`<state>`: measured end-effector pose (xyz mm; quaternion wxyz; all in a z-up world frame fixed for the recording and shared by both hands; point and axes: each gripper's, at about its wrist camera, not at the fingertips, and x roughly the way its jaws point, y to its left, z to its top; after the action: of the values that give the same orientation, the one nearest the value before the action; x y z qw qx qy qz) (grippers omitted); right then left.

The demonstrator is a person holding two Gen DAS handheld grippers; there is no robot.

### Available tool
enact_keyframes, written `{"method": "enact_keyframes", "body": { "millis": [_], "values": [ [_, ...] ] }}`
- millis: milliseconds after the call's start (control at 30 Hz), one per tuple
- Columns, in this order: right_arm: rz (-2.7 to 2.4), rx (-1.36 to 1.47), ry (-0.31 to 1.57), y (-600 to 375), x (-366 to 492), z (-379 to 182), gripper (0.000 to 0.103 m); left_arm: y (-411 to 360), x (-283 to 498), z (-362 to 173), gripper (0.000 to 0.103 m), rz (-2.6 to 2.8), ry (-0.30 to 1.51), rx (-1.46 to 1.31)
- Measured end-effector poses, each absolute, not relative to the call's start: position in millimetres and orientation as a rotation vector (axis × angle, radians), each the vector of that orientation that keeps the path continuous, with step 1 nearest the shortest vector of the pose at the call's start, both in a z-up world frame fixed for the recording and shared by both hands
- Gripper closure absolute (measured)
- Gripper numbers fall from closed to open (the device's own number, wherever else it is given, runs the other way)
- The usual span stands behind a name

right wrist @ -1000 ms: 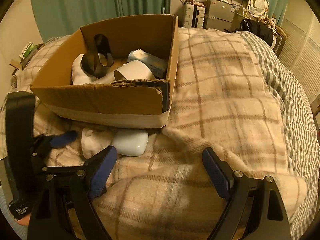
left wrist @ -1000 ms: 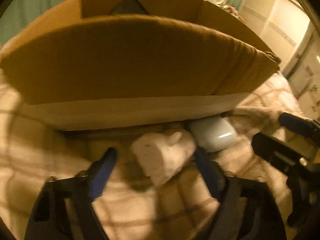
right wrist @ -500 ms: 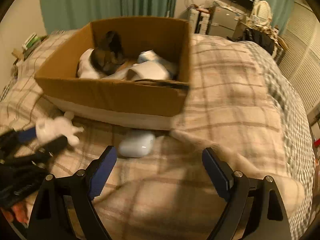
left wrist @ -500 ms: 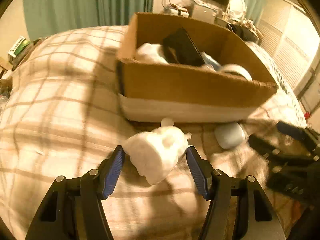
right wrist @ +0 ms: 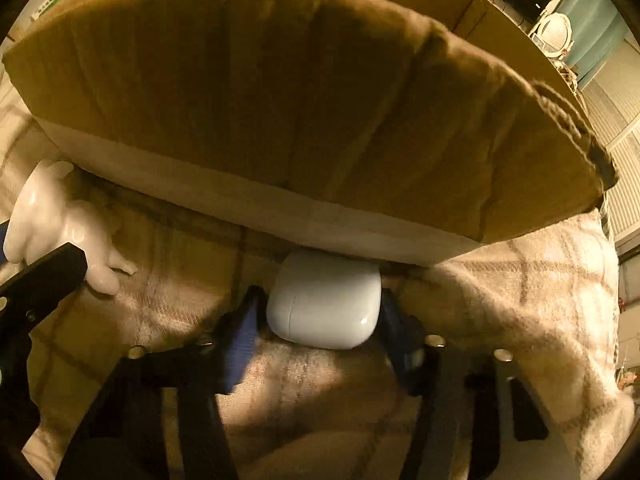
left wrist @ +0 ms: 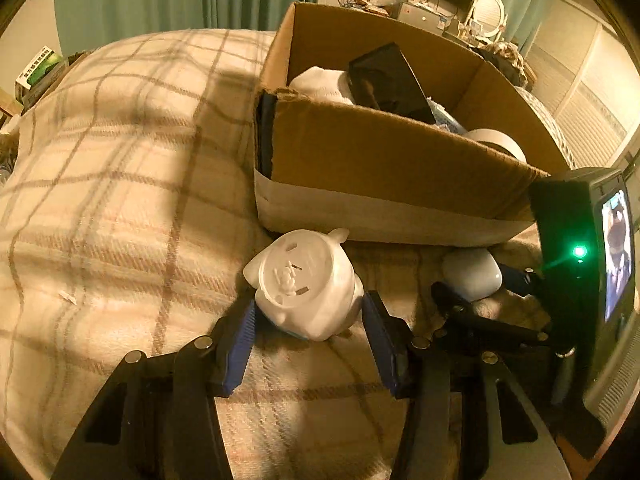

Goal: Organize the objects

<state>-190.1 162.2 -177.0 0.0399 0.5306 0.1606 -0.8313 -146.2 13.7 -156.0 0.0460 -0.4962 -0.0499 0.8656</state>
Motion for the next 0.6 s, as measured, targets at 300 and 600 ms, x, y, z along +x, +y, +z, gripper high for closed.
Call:
{"method": "enact_keyframes", "body": {
  "millis": [300, 600],
  "values": [
    [-2.571, 1.478, 0.222, 183.9, -146.0, -135.6, 0.053, 15.5, -132.8, -147.1, 0.058, 2.623, -0.173, -1.491],
    [-2.561, 1.401, 0.142, 186.8, -109.4, -110.2, 0.053, 10.3, -110.1, -132.9, 0.058, 2.605, -0.243, -1.434]
  ]
}}
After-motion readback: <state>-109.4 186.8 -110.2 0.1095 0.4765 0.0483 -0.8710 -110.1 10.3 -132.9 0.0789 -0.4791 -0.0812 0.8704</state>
